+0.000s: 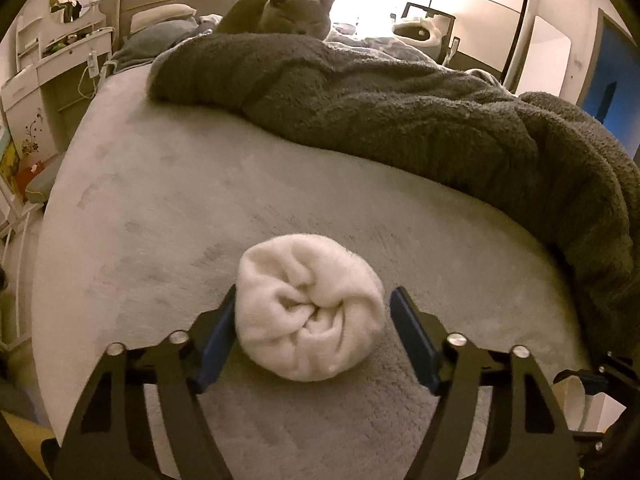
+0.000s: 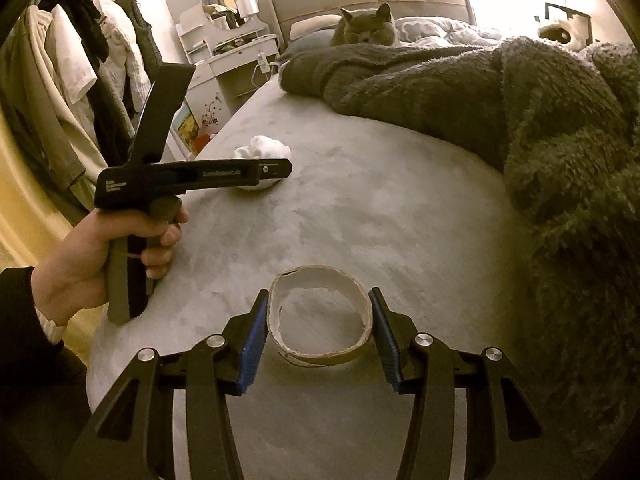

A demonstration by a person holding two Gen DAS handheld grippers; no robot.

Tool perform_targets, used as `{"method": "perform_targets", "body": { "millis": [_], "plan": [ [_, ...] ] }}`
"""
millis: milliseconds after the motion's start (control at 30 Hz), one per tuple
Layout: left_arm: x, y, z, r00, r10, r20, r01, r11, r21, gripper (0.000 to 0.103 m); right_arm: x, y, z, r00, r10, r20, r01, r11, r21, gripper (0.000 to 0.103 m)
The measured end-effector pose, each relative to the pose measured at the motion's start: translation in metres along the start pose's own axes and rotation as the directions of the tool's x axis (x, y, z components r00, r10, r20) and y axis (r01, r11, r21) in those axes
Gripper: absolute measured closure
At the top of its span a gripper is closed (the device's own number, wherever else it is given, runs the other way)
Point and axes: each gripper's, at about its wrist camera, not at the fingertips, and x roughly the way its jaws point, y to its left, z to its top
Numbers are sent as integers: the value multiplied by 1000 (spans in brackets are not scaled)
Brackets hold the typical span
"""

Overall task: Collect trash
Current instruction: 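Grasp the cardboard tape core with the right tool while the left tool grasps the white towel roll, then carry the towel roll and tape core in both tools over the wastebasket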

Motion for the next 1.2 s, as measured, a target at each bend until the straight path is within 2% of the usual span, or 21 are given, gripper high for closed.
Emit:
{"method": "perform_targets", "body": {
  "millis": [167, 667, 867, 1200],
  "plan": [
    [-3, 1, 0, 1000, -6, 8, 6, 1000, -8, 40, -2, -1, 0, 1000, 5, 3, -5, 1000, -2, 53],
    [-39, -15, -17, 1000, -28, 7, 27, 996, 79, 41, -10, 1, 11, 999, -19, 36, 18, 999, 37, 53],
    [-63, -18, -33, 1000, 20, 23, -23, 990, 141, 41, -16, 4, 16, 998, -20, 57, 16, 997, 75, 53],
    [-107, -12, -69, 999, 46, -12, -45, 994, 103, 42, -17, 11, 23, 999, -6, 54, 0, 994, 109, 53]
  ]
}}
